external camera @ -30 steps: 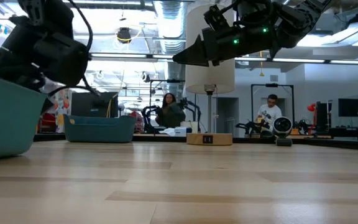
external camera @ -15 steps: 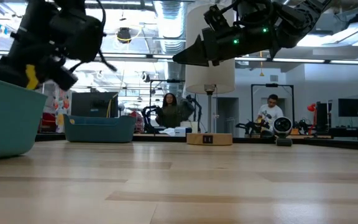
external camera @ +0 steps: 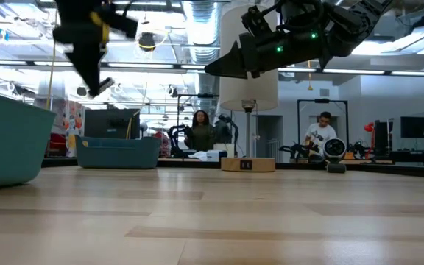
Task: Sort batteries
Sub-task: Put the silver battery into the green bin
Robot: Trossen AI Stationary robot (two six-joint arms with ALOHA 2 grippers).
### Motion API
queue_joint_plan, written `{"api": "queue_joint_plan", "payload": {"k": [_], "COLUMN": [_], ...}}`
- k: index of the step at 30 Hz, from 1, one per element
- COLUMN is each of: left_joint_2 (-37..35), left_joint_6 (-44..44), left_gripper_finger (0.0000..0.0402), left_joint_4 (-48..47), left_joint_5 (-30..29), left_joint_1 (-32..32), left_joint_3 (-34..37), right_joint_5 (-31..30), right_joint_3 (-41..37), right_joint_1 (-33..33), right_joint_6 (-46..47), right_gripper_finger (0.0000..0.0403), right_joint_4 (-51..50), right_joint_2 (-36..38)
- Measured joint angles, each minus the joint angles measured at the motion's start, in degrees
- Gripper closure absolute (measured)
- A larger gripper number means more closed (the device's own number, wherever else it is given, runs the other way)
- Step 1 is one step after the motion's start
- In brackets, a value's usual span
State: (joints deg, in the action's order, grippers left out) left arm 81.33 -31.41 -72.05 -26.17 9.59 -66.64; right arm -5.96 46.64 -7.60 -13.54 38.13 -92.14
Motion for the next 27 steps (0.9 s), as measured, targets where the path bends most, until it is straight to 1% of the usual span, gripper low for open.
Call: {"api": "queue_joint_plan", "payload": {"k": [5,9,12,15,17,20,23,27], "left_joint_2": [-2.21,-2.66,-2.65,-2.55,-2.51,-2.51,-2.48,-2.48], "left_joint_6": [7.21,10.05,9.02,3.06,-3.12,-12.53,-22.02,-33.9], "left_gripper_finger": [0.0362,0.0362,0.0362,0.0362,0.0362,0.0362,0.0362,0.036], "left_joint_4": [8.21,13.76,16.66,17.23,16.94,16.95,13.21,5.16], "left_joint_5": [0.01,3.78,6.81,11.76,15.86,20.01,21.61,23.07], "left_joint_1": [4.97,9.83,13.46,16.45,18.35,21.21,24.05,27.03], "left_joint_3": [-2.99,-5.61,-7.22,-7.8,-7.8,-7.42,-6.68,-5.18], "right_joint_5": [0.0,0.0,0.0,0.0,0.0,0.0,0.01,0.0], "right_joint_3": [-0.01,-0.01,-0.01,0.0,0.0,-0.01,-0.01,-0.01], "right_joint_1": [0.01,0.0,0.0,0.01,0.01,0.0,0.0,0.04], "right_joint_6": [-0.02,-0.02,-0.02,-0.02,-0.02,-0.02,-0.01,0.0], "right_gripper_finger": [0.0164,0.0164,0.0164,0.0164,0.0164,0.0164,0.0164,0.0164], "right_joint_4": [-0.09,-0.11,-0.15,-0.1,-0.06,-0.02,0.02,0.02], "right_joint_2": [0.0,0.0,0.0,0.0,0.0,0.0,0.0,0.0]}}
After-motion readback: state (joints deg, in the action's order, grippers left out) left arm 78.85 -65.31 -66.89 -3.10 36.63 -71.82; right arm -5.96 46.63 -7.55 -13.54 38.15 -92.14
